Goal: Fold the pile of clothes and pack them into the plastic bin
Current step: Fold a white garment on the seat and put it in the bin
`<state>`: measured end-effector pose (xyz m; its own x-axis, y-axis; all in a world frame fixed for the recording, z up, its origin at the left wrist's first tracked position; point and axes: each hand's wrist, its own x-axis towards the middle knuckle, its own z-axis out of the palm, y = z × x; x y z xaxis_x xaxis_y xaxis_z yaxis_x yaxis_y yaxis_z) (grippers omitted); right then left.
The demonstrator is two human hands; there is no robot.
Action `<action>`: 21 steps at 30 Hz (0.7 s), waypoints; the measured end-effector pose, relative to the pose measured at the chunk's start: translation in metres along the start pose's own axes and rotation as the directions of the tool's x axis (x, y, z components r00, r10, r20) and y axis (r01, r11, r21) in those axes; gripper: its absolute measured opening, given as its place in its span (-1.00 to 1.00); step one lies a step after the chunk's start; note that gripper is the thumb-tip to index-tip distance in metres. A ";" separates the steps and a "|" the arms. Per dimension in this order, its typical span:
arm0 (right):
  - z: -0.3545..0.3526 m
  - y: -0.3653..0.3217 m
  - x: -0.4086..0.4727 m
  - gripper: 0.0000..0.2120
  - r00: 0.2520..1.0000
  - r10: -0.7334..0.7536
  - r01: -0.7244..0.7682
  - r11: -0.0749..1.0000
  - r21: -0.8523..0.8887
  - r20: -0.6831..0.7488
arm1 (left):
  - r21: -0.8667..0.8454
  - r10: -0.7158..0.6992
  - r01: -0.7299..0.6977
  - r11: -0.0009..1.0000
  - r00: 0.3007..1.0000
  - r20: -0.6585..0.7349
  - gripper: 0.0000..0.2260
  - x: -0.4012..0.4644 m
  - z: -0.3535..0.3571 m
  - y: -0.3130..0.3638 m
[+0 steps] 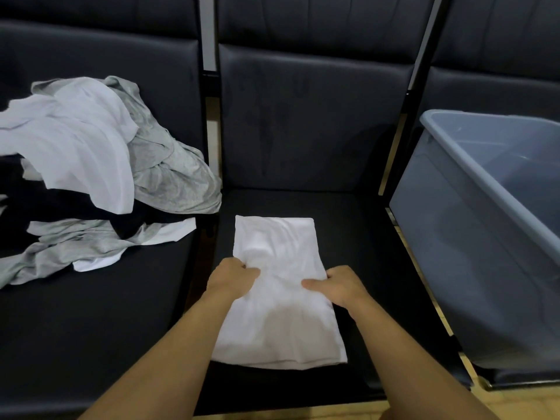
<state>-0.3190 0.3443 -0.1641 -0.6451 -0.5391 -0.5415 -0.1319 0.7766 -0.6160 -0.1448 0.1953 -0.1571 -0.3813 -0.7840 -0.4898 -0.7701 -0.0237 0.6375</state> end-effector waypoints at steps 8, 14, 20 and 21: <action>-0.013 -0.009 -0.015 -0.69 0.929 -0.251 0.337 0.879 0.338 -0.271 | -0.371 0.094 -0.193 0.908 0.958 -0.270 -0.70 -0.016 -0.016 0.014; -0.020 -0.026 -0.039 -0.75 0.855 -0.365 0.507 0.735 0.451 -0.367 | -0.503 0.277 -0.484 0.716 0.858 -0.432 -0.71 -0.036 -0.026 0.028; -0.029 -0.035 -0.046 -0.50 0.825 -0.442 0.559 0.725 0.403 -0.352 | -0.510 0.399 -0.615 0.601 0.784 -0.476 -0.72 -0.049 -0.037 0.037; -0.030 -0.037 -0.047 -0.45 0.829 -0.444 0.556 0.723 0.411 -0.341 | -0.488 0.420 -0.627 0.608 0.775 -0.472 -0.72 -0.049 -0.039 0.037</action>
<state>-0.3061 0.3509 -0.0987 -0.7326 -0.6804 0.0193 -0.1444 0.1277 -0.9812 -0.1347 0.2087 -0.0869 -0.3776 -0.9104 0.1690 0.0207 0.1742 0.9845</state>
